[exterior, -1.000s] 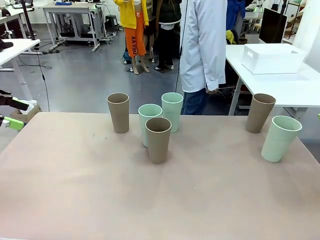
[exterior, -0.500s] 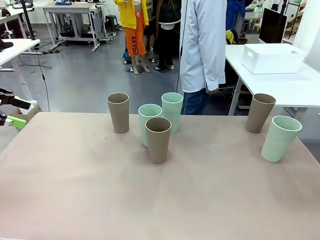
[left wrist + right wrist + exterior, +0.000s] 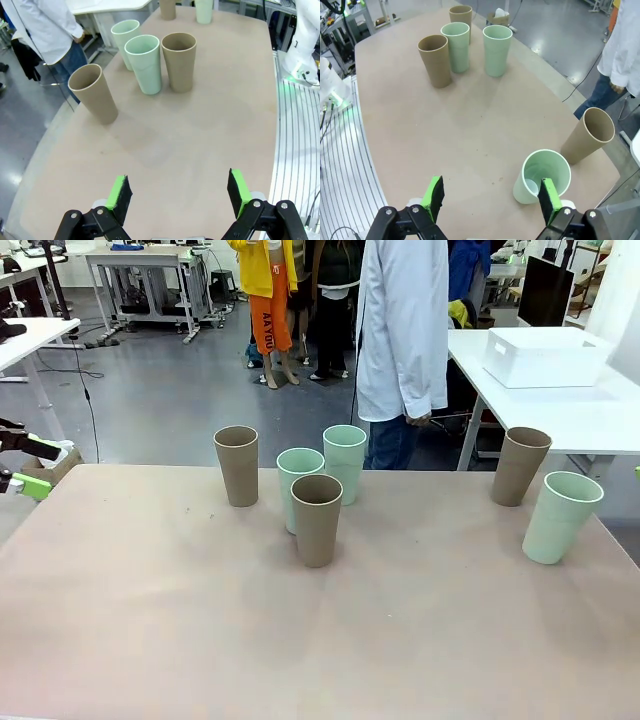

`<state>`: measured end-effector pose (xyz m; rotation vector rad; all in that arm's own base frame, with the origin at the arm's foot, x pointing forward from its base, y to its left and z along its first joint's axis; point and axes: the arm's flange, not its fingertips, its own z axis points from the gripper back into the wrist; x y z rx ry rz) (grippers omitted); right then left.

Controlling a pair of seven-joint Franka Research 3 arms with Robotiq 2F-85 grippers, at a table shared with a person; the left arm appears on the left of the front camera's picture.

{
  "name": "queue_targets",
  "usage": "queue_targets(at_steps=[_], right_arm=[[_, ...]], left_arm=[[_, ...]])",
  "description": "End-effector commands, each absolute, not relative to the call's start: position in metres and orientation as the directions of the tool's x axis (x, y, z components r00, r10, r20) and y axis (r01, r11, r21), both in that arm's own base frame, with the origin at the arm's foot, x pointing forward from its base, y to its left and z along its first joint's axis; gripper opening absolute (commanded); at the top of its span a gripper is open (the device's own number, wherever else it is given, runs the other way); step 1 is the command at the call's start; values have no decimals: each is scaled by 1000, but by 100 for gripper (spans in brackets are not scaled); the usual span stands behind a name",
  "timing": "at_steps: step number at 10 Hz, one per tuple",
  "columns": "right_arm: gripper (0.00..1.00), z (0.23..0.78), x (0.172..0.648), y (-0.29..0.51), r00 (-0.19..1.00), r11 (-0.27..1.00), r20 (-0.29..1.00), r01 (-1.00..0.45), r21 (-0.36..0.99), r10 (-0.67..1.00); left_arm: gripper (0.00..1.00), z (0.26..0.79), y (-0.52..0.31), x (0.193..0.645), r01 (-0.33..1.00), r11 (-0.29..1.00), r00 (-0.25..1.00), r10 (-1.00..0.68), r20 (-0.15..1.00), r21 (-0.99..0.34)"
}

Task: Stack the cups and store them in the basket.
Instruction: Pick up two Reusable plastic cups , one in each hand.

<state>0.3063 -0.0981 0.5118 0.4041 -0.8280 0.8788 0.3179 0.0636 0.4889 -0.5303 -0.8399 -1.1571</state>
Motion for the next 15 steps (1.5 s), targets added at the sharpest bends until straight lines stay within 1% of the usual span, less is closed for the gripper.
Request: queue_targets(at_steps=[1, 15], right_arm=[[100, 511, 307, -101, 341, 576, 786, -817, -24, 516], [100, 511, 307, -101, 341, 576, 786, -817, -24, 516]], left_arm=[[100, 489, 65, 321, 945, 320, 135, -565, 814, 65], [100, 489, 65, 321, 945, 320, 135, -565, 814, 65]])
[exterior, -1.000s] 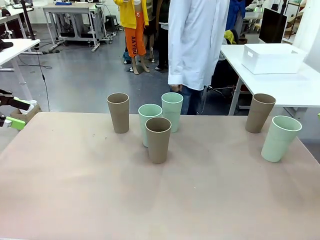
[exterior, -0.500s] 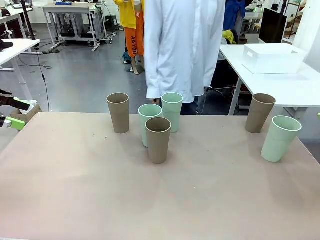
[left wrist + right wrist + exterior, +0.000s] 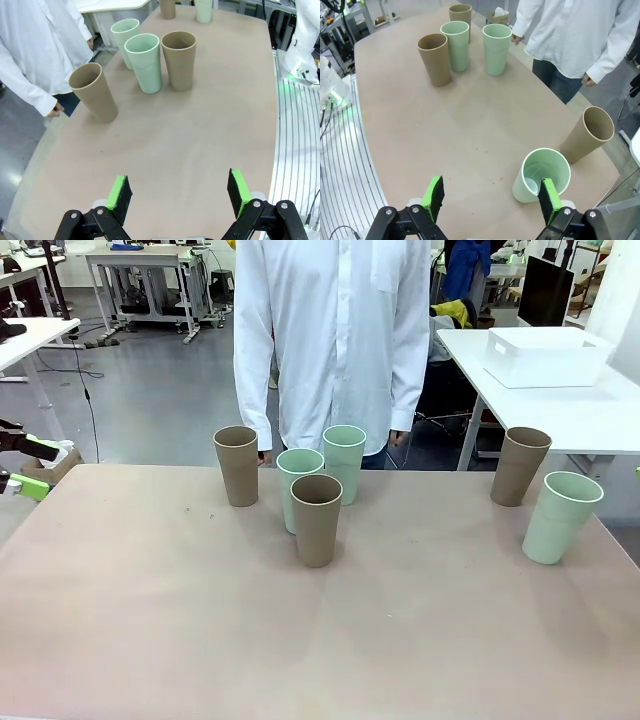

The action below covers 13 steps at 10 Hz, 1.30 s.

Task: Stack the cups and store them in the basket.
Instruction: Pick up two Reusable plastic cups , one in each hand.

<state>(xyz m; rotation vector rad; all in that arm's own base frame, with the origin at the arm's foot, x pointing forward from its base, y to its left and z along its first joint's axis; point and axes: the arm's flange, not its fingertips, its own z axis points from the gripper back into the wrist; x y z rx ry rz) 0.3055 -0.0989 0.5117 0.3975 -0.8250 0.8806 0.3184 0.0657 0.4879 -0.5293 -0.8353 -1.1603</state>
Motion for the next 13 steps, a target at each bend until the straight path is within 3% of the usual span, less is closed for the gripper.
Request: queue_targets(at_steps=[1, 13], right_arm=[[100, 511, 307, -101, 341, 576, 786, -817, -24, 516], [100, 511, 307, -101, 341, 576, 786, -817, -24, 516]], left_arm=[[100, 489, 65, 321, 945, 320, 135, -565, 814, 65], [100, 489, 65, 321, 945, 320, 135, -565, 814, 65]])
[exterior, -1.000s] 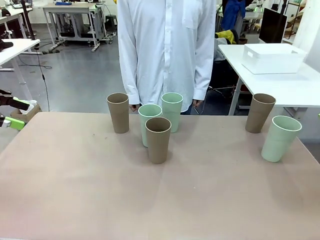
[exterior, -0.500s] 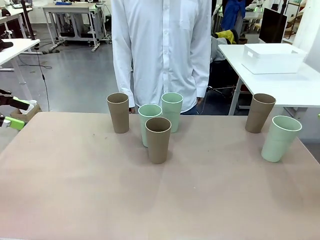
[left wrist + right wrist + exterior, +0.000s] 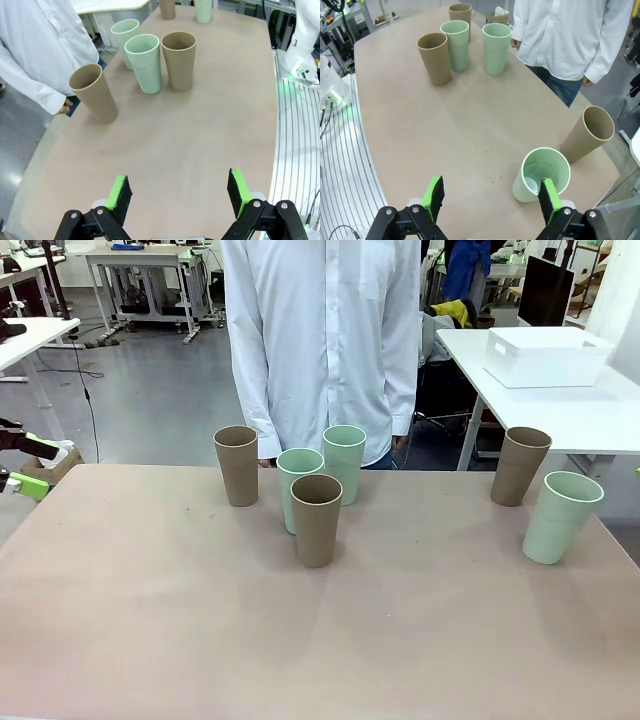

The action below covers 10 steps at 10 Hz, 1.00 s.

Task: Stack the cups and store them in the basket.
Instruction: Pick up two Reusable plastic cups , one in each hand.

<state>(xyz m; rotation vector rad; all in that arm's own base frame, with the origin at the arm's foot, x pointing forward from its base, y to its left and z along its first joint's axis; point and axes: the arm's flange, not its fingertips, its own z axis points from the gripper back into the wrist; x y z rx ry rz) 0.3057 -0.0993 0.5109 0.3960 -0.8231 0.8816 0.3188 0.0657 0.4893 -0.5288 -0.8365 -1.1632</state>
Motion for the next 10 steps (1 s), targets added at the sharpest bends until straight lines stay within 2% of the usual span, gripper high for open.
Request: queue_targets(at_steps=[1, 5, 7, 10], right_arm=[[100, 511, 307, -101, 341, 576, 786, -817, -24, 516], [100, 511, 306, -99, 365, 592, 771, -805, -19, 521], [100, 527, 377, -119, 386, 603, 769, -797, 0, 510], [100, 531, 444, -164, 367, 505, 794, -859, 87, 486]], left_arm=[[100, 489, 65, 321, 945, 320, 135, -565, 814, 65], [100, 489, 66, 319, 942, 330, 158, -579, 799, 53], [100, 488, 69, 392, 963, 267, 184, -557, 810, -36], [100, 473, 72, 460, 981, 172, 166, -521, 837, -87]])
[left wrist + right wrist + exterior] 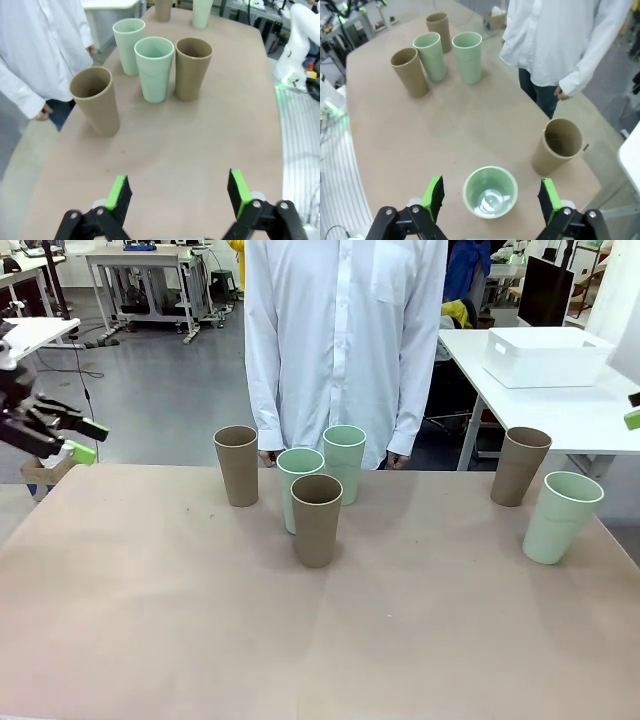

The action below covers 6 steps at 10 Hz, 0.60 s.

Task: Stack the cups and store them in the basket.
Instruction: Pick up two Reusable plastic cups , one in each hand.

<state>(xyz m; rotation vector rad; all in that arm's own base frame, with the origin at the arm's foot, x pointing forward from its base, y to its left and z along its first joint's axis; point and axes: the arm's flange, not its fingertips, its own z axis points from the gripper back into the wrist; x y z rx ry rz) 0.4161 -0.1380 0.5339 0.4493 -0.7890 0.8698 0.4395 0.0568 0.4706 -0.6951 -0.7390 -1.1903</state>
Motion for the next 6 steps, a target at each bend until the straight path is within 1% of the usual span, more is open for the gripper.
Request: queue_targets(at_steps=[1, 2, 4, 6], right_arm=[[100, 525, 458, -180, 334, 452, 803, -887, 91, 493], [100, 516, 468, -194, 307, 381, 819, -917, 118, 484], [100, 492, 488, -224, 235, 302, 842, -949, 91, 486], [100, 456, 495, -240, 205, 253, 852, -963, 89, 481]], left_arm=[[100, 467, 75, 473, 989, 112, 134, -474, 870, -92], [100, 457, 77, 482, 994, 69, 101, -425, 900, -79], [100, 433, 77, 503, 1000, 7, 5, -349, 937, -3], [100, 411, 71, 518, 997, -45, -74, -291, 954, 63]])
